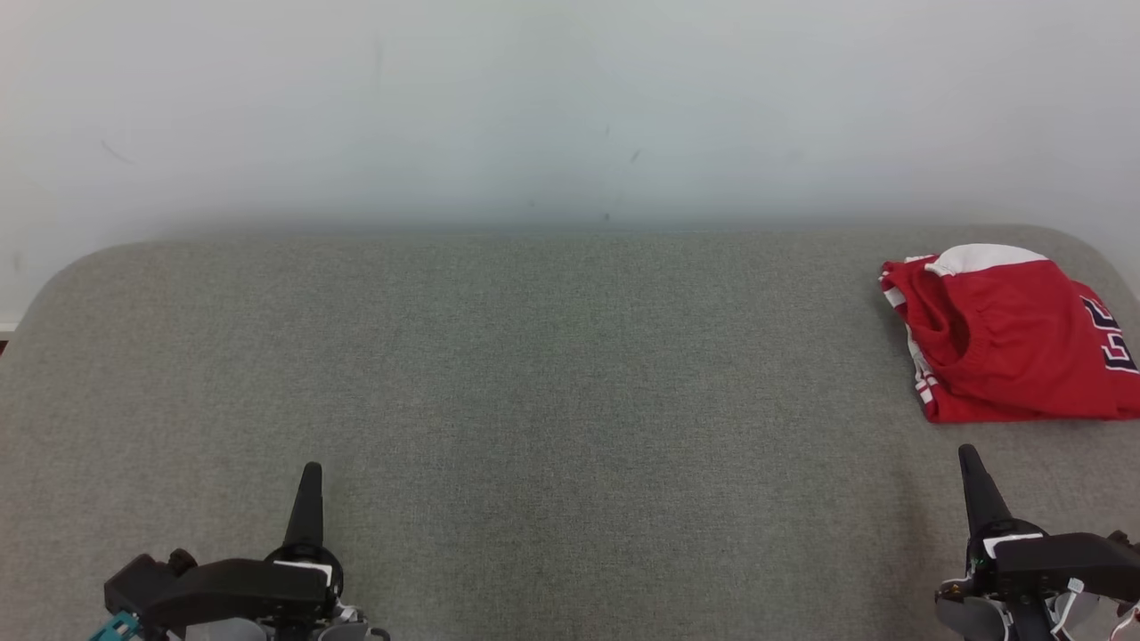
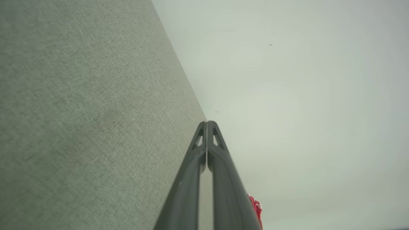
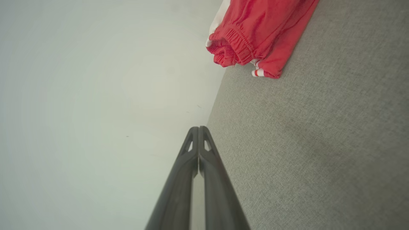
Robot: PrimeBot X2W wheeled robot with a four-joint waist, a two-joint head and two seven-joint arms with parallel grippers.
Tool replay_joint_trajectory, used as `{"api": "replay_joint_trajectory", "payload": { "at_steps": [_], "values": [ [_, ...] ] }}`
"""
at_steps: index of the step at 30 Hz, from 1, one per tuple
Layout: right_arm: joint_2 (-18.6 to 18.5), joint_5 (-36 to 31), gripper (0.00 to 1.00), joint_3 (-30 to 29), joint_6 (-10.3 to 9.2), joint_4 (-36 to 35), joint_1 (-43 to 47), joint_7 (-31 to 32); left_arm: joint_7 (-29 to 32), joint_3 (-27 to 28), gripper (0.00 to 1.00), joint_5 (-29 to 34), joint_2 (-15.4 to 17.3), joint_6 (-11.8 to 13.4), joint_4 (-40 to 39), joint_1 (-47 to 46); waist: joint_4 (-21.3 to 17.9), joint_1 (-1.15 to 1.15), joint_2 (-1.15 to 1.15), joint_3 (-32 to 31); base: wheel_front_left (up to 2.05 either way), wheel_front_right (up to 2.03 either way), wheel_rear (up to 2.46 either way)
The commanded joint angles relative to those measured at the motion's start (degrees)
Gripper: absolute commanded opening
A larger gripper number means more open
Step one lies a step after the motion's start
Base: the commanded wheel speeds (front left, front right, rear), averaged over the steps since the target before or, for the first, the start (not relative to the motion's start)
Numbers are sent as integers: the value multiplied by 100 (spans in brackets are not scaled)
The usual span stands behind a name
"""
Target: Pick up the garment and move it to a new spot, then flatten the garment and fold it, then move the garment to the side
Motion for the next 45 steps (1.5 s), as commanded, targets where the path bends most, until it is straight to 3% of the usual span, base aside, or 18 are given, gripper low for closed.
{"api": "replay_joint_trajectory", "payload": {
  "at_steps": [1,33,45],
  "values": [
    [-19,88,0,-36,-8,-9,-74,35,19,-6,0,-96,26,-24,-3,-113,0,0,0,0,0,0,0],
    [-27,1521,0,-291,-11,238,-452,531,292,-56,0,-1714,32,-114,248,-525,-25,0,0,12,0,0,0],
    [-28,1758,0,-331,-12,282,-494,619,334,-63,0,-1987,33,-118,296,-580,-30,0,0,14,0,0,0]
  ]
}}
